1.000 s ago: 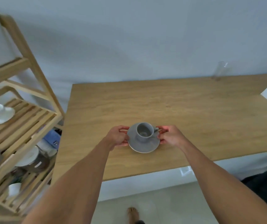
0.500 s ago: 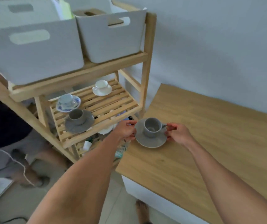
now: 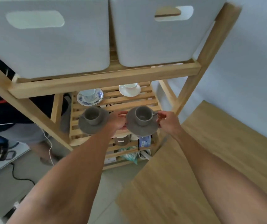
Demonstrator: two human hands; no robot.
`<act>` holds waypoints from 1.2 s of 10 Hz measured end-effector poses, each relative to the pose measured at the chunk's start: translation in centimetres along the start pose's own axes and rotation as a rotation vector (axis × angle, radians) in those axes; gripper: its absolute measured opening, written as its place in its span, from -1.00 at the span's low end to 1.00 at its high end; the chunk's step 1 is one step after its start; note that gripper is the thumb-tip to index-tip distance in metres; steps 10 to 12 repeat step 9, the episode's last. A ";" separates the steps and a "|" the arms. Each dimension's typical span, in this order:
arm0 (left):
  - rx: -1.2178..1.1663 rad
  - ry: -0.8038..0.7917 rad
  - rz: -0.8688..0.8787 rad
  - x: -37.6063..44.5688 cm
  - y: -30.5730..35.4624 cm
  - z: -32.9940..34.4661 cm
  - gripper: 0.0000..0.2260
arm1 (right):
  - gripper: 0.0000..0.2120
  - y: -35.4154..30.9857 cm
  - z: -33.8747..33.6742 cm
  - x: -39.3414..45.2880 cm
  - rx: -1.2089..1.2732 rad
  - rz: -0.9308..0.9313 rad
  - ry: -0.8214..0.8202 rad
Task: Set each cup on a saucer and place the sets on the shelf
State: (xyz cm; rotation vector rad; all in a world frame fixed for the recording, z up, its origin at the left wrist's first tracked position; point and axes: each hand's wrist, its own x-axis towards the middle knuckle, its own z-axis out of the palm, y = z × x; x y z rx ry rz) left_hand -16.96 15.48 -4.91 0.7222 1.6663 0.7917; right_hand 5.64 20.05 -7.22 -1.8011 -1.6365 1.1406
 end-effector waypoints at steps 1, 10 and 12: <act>-0.033 0.036 -0.027 2.3 0.3 0.1 -0.73 | -0.61 -0.3 1.0 3.2 -0.046 -0.006 -0.012; 0.249 0.295 0.108 6.8 -1.4 1.1 -0.45 | -0.60 -1.0 3.2 6.1 -0.124 -0.055 0.037; 0.249 0.295 0.108 6.8 -1.4 1.1 -0.45 | -0.60 -1.0 3.2 6.1 -0.124 -0.055 0.037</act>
